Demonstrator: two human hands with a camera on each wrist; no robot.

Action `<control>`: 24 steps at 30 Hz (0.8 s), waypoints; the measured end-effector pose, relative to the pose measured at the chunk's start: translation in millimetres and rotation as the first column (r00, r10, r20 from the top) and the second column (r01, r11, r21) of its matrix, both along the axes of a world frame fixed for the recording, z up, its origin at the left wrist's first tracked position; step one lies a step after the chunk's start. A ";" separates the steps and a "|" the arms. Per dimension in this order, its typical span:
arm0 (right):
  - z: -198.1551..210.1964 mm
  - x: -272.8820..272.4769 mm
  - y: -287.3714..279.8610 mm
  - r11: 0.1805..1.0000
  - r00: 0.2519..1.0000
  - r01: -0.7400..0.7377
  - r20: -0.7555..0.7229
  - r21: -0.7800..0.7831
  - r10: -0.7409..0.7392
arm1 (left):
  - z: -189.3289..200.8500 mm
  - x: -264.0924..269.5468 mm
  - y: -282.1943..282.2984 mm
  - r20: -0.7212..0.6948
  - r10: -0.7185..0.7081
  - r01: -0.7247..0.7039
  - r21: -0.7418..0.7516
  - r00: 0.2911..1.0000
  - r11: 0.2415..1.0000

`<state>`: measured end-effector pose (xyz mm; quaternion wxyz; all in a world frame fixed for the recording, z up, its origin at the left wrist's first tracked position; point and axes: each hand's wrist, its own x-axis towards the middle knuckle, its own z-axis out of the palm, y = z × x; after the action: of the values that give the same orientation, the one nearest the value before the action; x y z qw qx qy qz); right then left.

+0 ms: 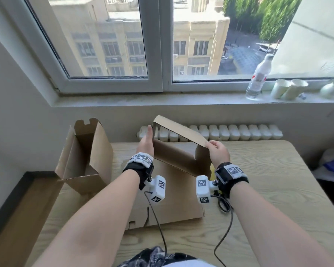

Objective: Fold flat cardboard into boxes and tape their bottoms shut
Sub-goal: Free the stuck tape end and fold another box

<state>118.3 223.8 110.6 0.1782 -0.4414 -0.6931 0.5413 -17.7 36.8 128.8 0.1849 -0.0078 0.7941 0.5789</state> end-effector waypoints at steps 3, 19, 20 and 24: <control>3.5 2.0 -3.1 0.998 0.998 -0.022 -0.065 -0.050 0.019 | -2.3 -0.5 2.3 -0.068 -0.100 0.091 -0.119 0.993 0.989; 82.9 -10.2 15.7 0.931 0.870 -0.034 -0.469 -0.364 -0.151 | 81.9 -41.5 -11.0 -0.177 0.010 -0.089 -0.442 0.984 0.893; 81.5 -9.4 18.2 0.925 0.870 -0.005 -0.458 -0.379 -0.183 | 80.0 -44.3 -13.0 -0.144 0.009 -0.074 -0.453 0.990 0.888; 52.4 -7.2 17.4 0.958 0.912 0.094 -0.362 -0.271 -0.192 | 55.6 -30.6 -15.2 -0.046 -0.061 0.024 -0.568 0.997 0.822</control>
<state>111.1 241.1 163.0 0.2935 -0.3951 -0.5372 0.6849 -48.4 21.7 184.5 0.1623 -0.0265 0.9356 0.3124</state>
